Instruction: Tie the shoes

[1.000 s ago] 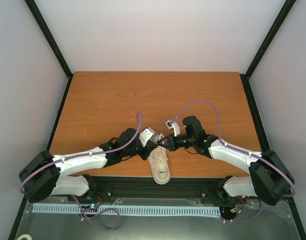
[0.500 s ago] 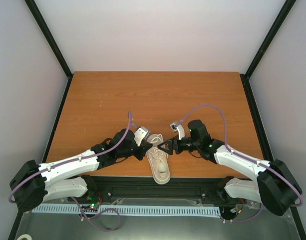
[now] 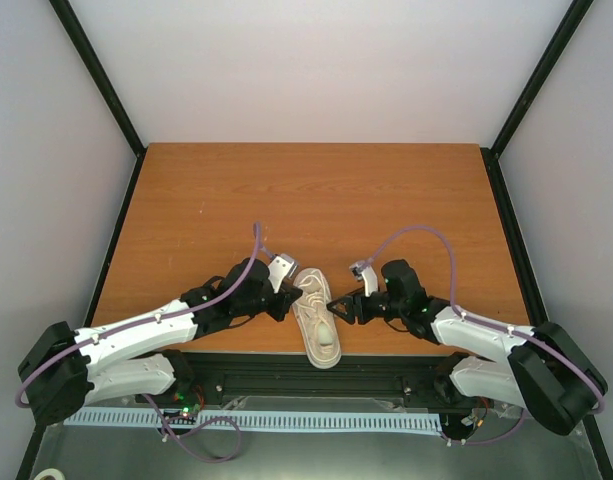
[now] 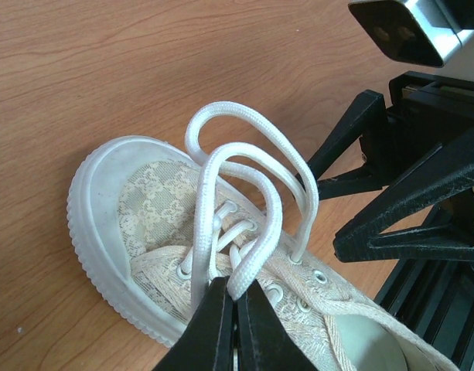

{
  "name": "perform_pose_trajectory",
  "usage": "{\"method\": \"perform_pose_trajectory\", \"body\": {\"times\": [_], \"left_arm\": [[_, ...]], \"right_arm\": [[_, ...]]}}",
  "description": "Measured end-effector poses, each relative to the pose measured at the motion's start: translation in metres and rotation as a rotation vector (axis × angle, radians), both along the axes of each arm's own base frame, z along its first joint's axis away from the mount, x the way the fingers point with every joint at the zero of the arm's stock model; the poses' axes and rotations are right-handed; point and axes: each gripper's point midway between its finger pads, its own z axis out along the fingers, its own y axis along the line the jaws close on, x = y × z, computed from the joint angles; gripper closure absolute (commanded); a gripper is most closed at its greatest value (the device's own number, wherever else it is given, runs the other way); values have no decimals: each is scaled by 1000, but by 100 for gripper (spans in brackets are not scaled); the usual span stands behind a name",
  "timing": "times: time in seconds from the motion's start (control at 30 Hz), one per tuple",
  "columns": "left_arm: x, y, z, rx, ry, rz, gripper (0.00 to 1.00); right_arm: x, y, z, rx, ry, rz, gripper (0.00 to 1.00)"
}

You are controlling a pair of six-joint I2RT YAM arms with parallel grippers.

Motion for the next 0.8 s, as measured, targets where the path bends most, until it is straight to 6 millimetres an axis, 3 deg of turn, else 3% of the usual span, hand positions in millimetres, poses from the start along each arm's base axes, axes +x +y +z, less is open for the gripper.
{"method": "perform_pose_trajectory", "body": {"times": [0.2,0.5,0.7,0.8], "left_arm": [[0,0,1,-1,3,2,99],[3,-5,2,5,12,0,99],[2,-9,0,7,28,-15,99],[1,-11,2,-3,37,-20,99]], "right_arm": [[3,2,-4,-11,-36,23,58],[-3,6,-7,-4,-35,78,65],[-4,10,-10,-4,-25,98,96],[-2,10,-11,-11,-28,97,97]]}}
